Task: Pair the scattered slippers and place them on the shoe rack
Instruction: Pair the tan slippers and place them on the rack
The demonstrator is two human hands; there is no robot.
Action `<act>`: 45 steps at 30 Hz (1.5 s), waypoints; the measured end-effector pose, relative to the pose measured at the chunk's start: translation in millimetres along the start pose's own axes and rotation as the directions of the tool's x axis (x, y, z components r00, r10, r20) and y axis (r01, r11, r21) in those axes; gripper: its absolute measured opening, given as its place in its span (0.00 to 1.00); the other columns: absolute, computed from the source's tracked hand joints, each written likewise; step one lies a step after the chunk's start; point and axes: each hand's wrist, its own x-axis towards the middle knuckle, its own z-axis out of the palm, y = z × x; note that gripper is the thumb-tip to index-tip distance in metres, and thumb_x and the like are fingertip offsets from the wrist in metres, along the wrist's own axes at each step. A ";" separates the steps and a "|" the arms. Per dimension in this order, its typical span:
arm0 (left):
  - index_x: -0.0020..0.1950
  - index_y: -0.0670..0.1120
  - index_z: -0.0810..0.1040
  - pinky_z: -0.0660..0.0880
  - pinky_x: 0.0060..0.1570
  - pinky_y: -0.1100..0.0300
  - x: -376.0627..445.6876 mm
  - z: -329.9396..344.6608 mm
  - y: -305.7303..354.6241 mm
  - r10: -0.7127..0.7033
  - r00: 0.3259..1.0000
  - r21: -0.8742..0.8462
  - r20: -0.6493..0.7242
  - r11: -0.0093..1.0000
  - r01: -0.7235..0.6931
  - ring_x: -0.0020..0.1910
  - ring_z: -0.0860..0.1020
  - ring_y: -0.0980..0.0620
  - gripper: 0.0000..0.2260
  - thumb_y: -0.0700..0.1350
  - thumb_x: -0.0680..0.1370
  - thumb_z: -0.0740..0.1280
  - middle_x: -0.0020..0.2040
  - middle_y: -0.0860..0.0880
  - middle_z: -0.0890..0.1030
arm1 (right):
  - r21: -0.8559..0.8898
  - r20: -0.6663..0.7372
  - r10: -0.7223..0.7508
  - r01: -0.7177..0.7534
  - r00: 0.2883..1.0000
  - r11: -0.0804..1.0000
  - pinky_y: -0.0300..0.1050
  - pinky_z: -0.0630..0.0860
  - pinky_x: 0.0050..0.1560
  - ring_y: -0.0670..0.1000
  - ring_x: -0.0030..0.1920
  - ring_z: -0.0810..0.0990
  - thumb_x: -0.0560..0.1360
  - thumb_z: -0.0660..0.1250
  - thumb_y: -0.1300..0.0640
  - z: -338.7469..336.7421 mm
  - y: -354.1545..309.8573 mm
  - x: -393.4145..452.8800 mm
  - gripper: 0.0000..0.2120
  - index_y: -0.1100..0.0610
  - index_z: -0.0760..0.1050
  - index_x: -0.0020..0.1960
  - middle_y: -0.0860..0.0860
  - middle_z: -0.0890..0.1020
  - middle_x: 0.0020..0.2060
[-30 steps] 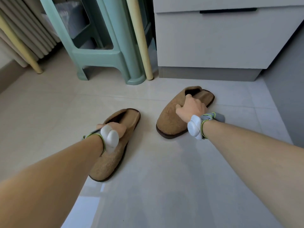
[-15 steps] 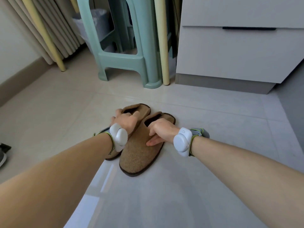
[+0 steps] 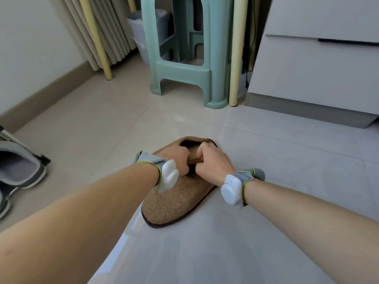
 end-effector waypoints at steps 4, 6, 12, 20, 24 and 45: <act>0.44 0.45 0.78 0.78 0.39 0.52 -15.5 6.1 -26.4 0.114 0.993 0.133 0.025 0.984 -0.116 0.39 0.79 0.45 0.07 0.43 0.70 0.62 0.43 0.46 0.81 | -0.386 0.150 -0.156 0.203 0.976 0.900 0.50 0.72 0.52 0.57 0.61 0.72 0.71 0.65 0.54 24.0 -13.7 -13.0 0.19 0.57 0.68 0.61 0.55 0.70 0.60; 0.42 0.49 0.79 0.81 0.38 0.50 -23.9 13.9 -45.0 0.163 0.986 0.230 0.029 0.959 -0.165 0.38 0.80 0.46 0.08 0.45 0.67 0.61 0.40 0.50 0.80 | -0.484 0.169 -0.183 0.243 0.969 0.840 0.50 0.72 0.51 0.58 0.61 0.73 0.73 0.65 0.51 36.4 -25.4 -15.9 0.19 0.58 0.71 0.61 0.56 0.74 0.59; 0.56 0.46 0.79 0.77 0.48 0.52 -91.6 23.5 -92.8 0.293 0.948 0.475 0.124 0.822 -0.315 0.55 0.74 0.47 0.10 0.42 0.75 0.65 0.56 0.50 0.76 | -0.448 0.311 -0.196 0.325 0.930 0.833 0.49 0.73 0.46 0.62 0.56 0.79 0.78 0.63 0.46 82.1 -93.2 -36.9 0.18 0.59 0.74 0.58 0.58 0.79 0.56; 0.67 0.45 0.70 0.70 0.54 0.51 -188.9 58.9 -171.6 0.429 0.901 0.625 0.064 0.687 -0.371 0.61 0.70 0.44 0.17 0.38 0.78 0.60 0.66 0.49 0.69 | -0.333 0.411 -0.098 0.250 0.906 0.909 0.50 0.74 0.56 0.62 0.62 0.77 0.80 0.60 0.49 167.5 -163.1 -86.6 0.21 0.62 0.67 0.66 0.59 0.76 0.63; 0.76 0.46 0.59 0.72 0.56 0.48 -226.6 73.2 -199.1 0.437 0.899 0.608 -0.041 0.725 -0.324 0.66 0.68 0.43 0.28 0.36 0.76 0.61 0.80 0.50 0.52 | -0.298 0.405 -0.002 0.134 0.914 0.945 0.49 0.74 0.60 0.60 0.63 0.77 0.78 0.62 0.51 190.4 -183.0 -95.7 0.24 0.62 0.65 0.69 0.58 0.75 0.64; 0.54 0.45 0.68 0.71 0.47 0.60 -249.6 151.5 -180.9 -0.433 0.818 -0.344 -0.378 0.886 0.310 0.72 0.62 0.45 0.13 0.39 0.70 0.63 0.78 0.44 0.38 | -0.003 0.164 0.021 -0.021 0.986 1.000 0.51 0.77 0.49 0.60 0.49 0.78 0.70 0.67 0.51 225.9 -201.7 -64.5 0.21 0.56 0.64 0.58 0.59 0.77 0.50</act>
